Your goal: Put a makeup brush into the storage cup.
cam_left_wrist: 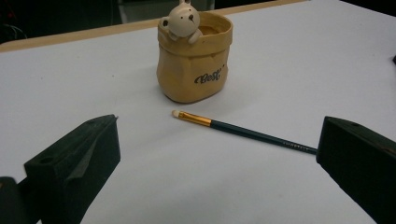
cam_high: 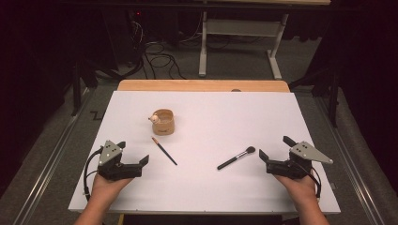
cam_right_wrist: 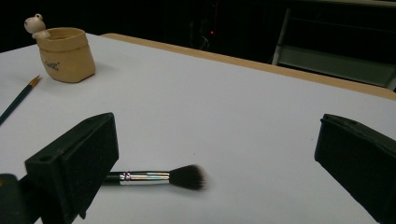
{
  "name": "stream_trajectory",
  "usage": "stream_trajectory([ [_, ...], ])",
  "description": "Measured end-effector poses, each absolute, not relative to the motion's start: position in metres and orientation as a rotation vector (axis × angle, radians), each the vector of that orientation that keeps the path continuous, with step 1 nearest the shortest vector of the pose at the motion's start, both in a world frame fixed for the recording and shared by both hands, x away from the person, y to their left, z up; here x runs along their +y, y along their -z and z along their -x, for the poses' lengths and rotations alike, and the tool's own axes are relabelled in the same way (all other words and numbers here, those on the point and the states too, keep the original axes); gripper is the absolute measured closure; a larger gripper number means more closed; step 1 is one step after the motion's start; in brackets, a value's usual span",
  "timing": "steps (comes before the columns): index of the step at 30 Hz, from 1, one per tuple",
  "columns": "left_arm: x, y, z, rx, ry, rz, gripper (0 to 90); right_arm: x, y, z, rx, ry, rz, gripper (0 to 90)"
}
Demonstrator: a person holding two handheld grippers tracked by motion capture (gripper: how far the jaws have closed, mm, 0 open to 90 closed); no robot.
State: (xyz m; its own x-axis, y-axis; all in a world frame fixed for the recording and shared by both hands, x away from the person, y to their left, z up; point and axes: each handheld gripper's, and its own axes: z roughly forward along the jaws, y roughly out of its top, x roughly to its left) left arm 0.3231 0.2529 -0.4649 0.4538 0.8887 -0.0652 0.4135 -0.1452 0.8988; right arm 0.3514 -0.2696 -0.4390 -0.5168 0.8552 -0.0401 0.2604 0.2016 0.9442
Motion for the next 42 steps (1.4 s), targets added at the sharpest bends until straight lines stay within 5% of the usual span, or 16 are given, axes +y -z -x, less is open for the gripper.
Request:
stream_trajectory([
  [42,0.253,0.47,-0.336,1.32,-0.465,-1.845,1.2,-0.279,0.447,-0.352,1.947,-1.257,-1.029,0.6],
])
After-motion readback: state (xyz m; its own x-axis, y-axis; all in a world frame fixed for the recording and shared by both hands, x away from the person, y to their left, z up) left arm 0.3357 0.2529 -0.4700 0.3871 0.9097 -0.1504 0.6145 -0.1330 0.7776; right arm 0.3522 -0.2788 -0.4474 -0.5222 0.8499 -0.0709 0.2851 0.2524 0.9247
